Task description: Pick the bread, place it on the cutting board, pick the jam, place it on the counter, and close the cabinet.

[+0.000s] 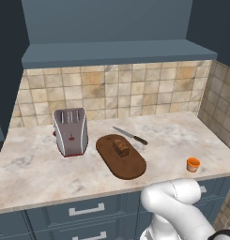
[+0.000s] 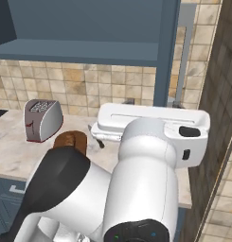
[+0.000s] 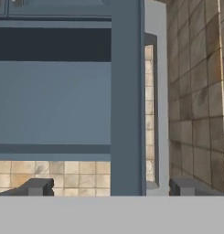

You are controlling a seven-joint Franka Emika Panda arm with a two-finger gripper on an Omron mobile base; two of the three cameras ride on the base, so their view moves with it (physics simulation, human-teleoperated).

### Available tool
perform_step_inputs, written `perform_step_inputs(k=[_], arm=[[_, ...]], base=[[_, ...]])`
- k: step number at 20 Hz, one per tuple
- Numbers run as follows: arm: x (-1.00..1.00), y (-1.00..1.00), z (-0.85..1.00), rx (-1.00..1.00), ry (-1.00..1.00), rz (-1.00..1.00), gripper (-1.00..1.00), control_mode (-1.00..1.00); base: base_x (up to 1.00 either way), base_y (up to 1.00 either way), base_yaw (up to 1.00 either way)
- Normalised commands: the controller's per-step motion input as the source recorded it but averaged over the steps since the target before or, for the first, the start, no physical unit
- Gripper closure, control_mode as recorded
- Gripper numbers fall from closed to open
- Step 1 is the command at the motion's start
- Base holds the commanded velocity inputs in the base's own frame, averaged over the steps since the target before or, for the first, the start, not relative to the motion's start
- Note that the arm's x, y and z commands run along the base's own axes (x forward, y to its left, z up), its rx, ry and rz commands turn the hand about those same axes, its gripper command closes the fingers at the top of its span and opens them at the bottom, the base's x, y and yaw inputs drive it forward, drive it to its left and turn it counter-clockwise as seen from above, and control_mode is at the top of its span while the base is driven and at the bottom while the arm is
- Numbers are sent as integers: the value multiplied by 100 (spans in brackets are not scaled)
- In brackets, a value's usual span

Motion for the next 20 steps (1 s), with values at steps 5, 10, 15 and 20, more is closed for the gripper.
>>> perform_step_inputs(k=[5, 10, 15, 20], arm=[[12, 0, 0, 0, 0, 2, -100, -100], [8, -1, 0, 0, -1, 1, -100, -100], [0, -23, 0, 0, -6, 0, -100, -100], [1, -19, 0, 0, -4, 0, -100, -100]], base=[[0, 0, 0], [0, 0, 0], [0, 0, 0], [0, 0, 0]])
